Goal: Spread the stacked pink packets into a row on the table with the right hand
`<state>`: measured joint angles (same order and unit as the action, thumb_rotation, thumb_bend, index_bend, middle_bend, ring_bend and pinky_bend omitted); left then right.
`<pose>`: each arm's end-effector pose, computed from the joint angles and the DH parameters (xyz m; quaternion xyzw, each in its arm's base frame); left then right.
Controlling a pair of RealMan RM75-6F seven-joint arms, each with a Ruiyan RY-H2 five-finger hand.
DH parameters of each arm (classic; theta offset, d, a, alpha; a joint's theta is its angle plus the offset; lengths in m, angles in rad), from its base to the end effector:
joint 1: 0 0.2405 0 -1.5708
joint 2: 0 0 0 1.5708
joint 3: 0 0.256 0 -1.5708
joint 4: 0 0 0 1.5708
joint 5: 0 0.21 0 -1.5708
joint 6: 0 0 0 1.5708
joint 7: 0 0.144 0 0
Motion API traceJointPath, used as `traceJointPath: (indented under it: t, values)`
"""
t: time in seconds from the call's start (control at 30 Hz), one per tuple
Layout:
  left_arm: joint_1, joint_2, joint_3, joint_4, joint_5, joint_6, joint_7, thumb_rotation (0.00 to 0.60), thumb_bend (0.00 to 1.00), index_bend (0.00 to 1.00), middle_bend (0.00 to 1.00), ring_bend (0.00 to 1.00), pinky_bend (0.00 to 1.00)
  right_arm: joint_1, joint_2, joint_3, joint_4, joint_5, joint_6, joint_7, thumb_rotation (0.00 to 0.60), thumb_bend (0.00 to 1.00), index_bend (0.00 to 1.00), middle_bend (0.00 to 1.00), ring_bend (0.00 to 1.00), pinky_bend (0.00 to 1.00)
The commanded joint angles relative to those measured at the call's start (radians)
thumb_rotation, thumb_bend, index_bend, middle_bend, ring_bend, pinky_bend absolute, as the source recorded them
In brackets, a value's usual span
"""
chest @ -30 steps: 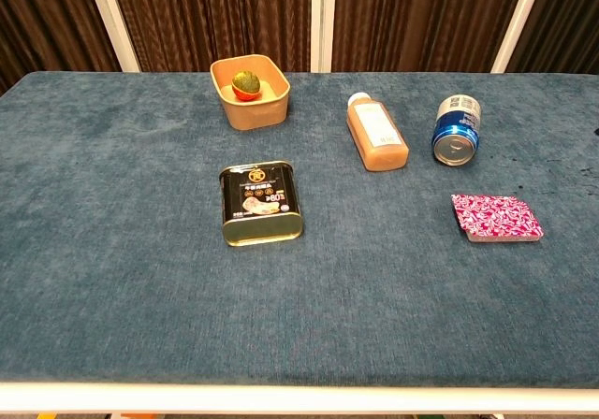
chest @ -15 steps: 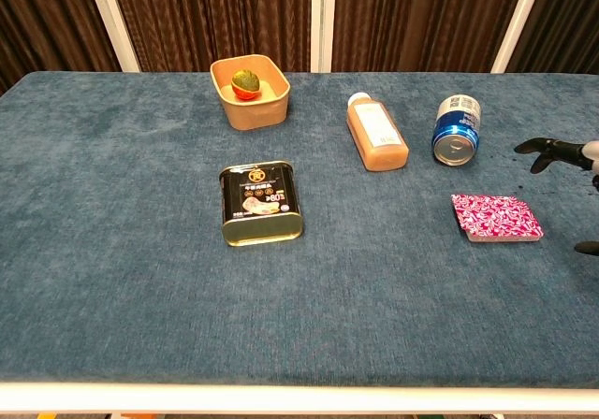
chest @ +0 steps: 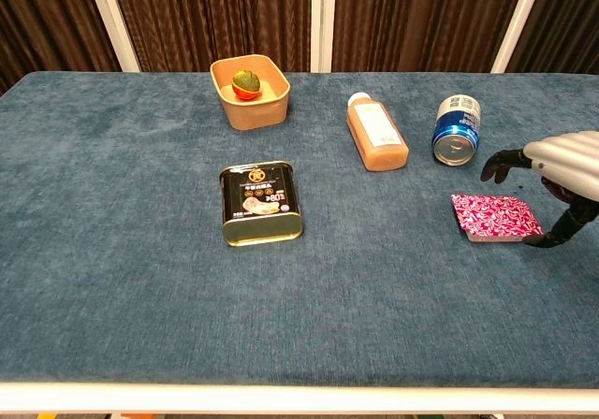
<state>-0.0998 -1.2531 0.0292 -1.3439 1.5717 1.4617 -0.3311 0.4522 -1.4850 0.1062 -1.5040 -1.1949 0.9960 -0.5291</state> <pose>-0.3459 0.1720 0.1235 -0.5918 -0.4586 -0.4239 0.5097 -0.2452 -0.2769 -0.0023 0.7537 -0.3668 0.2502 0.4846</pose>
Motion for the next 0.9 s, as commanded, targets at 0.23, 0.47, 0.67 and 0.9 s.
traceJointPath:
  t: [0.23,0.47,0.67,0.9]
  values:
    - [0.001,0.002,-0.002,0.004,-0.002,0.002,-0.008,0.600,0.00,0.19,0.16,0.07,0.16,0.027,-0.054,0.002,0.035,0.054,0.004,-0.041,0.600,0.10,0.25,0.27,0.82,0.88]
    - [0.003,0.001,-0.002,0.008,-0.004,0.003,-0.013,0.600,0.00,0.19,0.16,0.07,0.16,0.039,-0.073,-0.001,0.044,0.075,0.012,-0.052,0.600,0.11,0.25,0.27,0.82,0.88]
    - [0.004,-0.001,-0.002,0.014,-0.005,0.002,-0.018,0.600,0.00,0.19,0.16,0.07,0.16,0.045,-0.078,-0.008,0.046,0.102,0.013,-0.070,0.600,0.11,0.25,0.28,0.82,0.88]
    - [0.005,-0.004,0.001,0.020,-0.005,-0.001,-0.019,0.600,0.00,0.19,0.16,0.07,0.16,0.052,-0.082,-0.011,0.052,0.114,0.021,-0.073,0.600,0.12,0.26,0.29,0.82,0.88]
